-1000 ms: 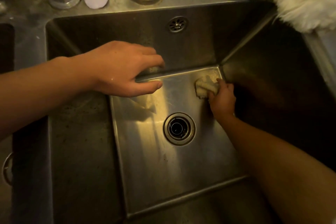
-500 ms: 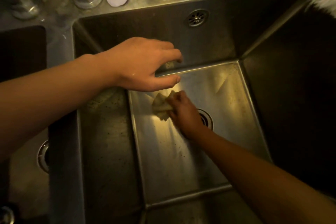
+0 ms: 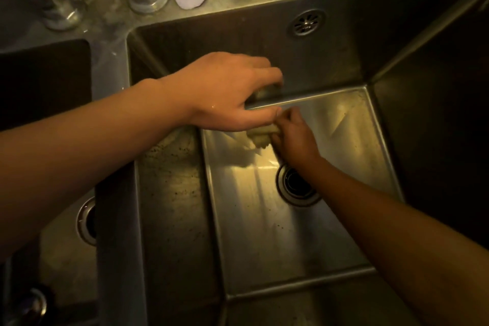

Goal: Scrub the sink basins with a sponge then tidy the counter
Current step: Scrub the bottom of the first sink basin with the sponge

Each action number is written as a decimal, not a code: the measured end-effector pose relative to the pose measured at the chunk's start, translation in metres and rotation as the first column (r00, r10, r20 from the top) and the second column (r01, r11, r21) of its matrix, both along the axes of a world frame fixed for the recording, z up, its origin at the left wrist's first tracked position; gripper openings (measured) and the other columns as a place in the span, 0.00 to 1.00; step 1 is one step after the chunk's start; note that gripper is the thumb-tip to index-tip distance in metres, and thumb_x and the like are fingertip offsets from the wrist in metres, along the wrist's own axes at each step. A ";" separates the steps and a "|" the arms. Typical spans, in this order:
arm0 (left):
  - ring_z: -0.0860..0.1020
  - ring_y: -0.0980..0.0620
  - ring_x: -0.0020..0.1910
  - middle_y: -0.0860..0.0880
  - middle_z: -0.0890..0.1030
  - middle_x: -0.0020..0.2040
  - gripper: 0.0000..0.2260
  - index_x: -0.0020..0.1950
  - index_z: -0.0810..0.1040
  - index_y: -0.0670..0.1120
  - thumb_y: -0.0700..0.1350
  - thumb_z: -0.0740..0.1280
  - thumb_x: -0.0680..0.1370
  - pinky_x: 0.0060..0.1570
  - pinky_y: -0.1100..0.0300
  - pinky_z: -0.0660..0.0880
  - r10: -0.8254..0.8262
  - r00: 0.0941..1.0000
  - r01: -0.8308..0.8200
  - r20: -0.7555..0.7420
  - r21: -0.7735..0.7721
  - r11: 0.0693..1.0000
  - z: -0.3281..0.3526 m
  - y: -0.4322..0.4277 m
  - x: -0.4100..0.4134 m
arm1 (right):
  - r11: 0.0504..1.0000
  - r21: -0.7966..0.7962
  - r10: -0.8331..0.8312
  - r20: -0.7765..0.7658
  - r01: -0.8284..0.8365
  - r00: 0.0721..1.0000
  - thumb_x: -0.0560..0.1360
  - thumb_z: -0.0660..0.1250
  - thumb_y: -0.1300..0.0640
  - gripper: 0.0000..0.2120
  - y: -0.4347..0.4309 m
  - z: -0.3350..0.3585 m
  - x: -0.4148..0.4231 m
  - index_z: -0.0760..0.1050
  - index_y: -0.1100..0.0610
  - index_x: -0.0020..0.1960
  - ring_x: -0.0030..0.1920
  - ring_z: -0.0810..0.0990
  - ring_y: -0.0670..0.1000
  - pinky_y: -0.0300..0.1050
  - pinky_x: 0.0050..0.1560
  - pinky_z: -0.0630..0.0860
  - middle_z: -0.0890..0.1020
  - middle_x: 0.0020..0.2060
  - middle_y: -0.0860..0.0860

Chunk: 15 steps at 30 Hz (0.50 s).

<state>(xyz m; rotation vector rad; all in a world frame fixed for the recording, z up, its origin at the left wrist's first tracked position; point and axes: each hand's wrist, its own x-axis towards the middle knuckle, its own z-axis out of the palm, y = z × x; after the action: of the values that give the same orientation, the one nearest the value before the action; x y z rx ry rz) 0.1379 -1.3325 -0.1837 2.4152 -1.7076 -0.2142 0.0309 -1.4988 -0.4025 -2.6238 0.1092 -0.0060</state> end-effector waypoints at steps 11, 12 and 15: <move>0.77 0.49 0.54 0.50 0.77 0.59 0.28 0.67 0.71 0.52 0.68 0.51 0.76 0.50 0.53 0.73 0.017 1.000 -0.017 0.008 0.004 1.000 -0.002 0.000 0.003 | 0.973 0.212 0.102 -0.050 -0.090 0.993 0.81 0.59 0.48 0.15 0.104 -0.001 0.015 0.70 0.46 0.68 0.59 0.78 0.52 0.54 0.57 0.78 0.79 0.60 0.52; 0.77 0.48 0.54 0.50 0.77 0.59 0.28 0.67 0.71 0.52 0.68 0.51 0.76 0.49 0.53 0.73 0.017 1.000 -0.017 0.009 0.000 1.000 -0.002 0.001 0.003 | 0.974 0.189 0.137 -0.045 -0.127 0.990 0.81 0.59 0.48 0.15 0.106 -0.003 0.007 0.69 0.45 0.68 0.58 0.78 0.52 0.56 0.57 0.77 0.78 0.60 0.51; 0.78 0.46 0.54 0.49 0.77 0.58 0.28 0.66 0.71 0.52 0.67 0.52 0.76 0.48 0.53 0.73 0.016 1.000 -0.016 0.022 -0.013 1.000 -0.003 0.001 0.003 | 0.954 0.224 0.232 -0.127 -0.200 0.964 0.80 0.60 0.55 0.16 0.106 0.001 -0.029 0.72 0.50 0.67 0.57 0.76 0.55 0.54 0.56 0.75 0.74 0.60 0.53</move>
<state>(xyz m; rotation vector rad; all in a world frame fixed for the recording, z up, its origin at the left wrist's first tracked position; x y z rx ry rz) 0.1406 -1.3311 -0.1870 2.4296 -1.6927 -0.1743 0.0023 -1.3927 -0.4012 -2.4088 -0.1204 0.2677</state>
